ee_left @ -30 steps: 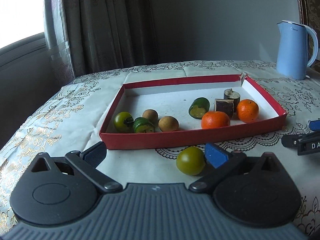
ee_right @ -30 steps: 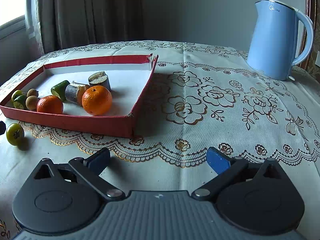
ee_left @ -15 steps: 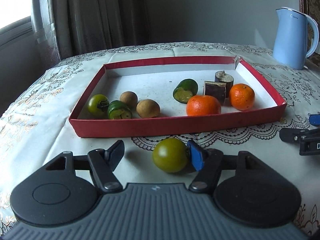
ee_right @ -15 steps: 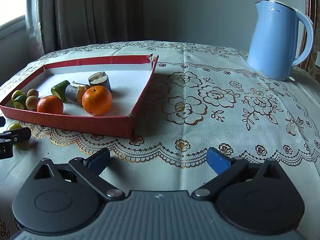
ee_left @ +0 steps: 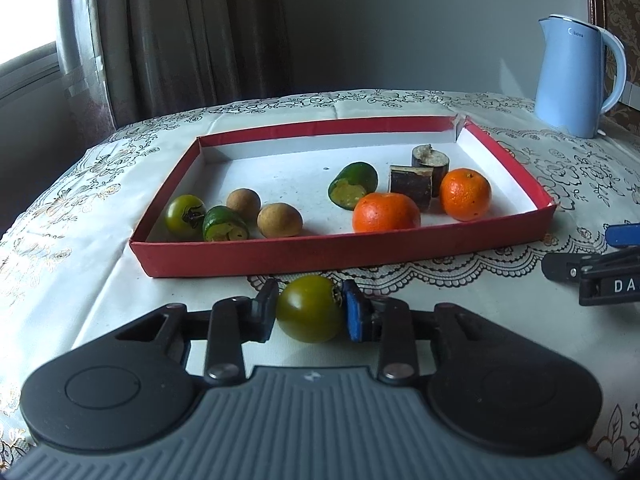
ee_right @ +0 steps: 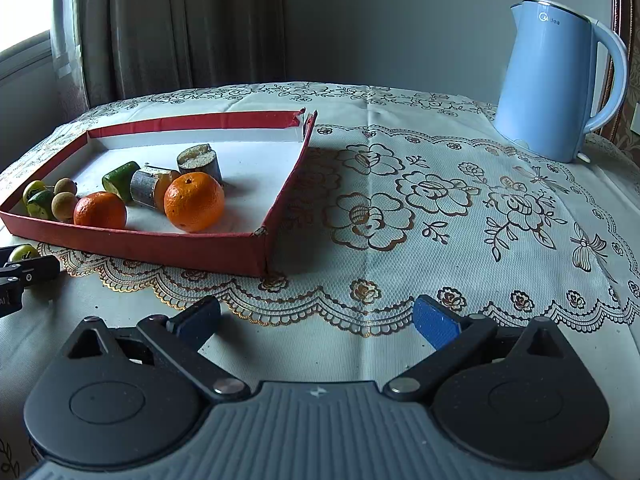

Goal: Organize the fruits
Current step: 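Carry the green fruit into the red box and open the left gripper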

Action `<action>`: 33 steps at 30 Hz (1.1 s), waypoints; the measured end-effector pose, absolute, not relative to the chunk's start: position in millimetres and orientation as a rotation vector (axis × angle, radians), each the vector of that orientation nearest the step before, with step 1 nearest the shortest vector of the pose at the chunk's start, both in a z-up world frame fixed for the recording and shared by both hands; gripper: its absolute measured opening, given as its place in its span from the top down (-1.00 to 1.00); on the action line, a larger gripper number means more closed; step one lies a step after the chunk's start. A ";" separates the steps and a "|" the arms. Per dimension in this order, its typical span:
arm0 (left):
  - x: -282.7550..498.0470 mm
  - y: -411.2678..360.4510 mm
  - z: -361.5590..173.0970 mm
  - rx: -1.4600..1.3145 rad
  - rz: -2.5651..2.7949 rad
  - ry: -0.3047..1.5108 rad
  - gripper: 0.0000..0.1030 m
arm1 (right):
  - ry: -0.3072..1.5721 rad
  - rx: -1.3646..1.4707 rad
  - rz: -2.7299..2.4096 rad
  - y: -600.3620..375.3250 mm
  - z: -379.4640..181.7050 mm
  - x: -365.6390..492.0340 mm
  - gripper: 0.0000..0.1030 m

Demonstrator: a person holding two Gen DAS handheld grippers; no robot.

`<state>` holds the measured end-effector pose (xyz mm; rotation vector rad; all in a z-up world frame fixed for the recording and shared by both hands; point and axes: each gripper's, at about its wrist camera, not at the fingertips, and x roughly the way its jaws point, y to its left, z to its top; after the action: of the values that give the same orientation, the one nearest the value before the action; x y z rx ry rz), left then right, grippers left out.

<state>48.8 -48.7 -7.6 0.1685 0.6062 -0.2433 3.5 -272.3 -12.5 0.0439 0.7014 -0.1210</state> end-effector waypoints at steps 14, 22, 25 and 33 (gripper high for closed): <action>37.6 -65.4 15.5 0.199 -0.204 0.531 0.39 | 0.701 0.046 -0.121 -272.3 -12.3 3.6 -1.00; 50.9 -60.5 12.8 0.185 -0.152 0.547 0.39 | 0.700 0.045 -0.121 -272.4 -12.3 3.7 -1.00; 57.8 -58.7 15.8 0.176 -0.152 0.550 0.39 | 0.700 0.046 -0.121 -272.3 -12.5 3.8 -1.00; 59.4 -60.0 33.4 0.171 -0.157 0.500 0.39 | 0.700 0.045 -0.121 -272.3 -12.5 3.8 -1.00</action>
<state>59.4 -60.0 33.4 0.1714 0.4997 -0.1565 3.8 -272.3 -12.5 0.0455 0.6999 -0.1207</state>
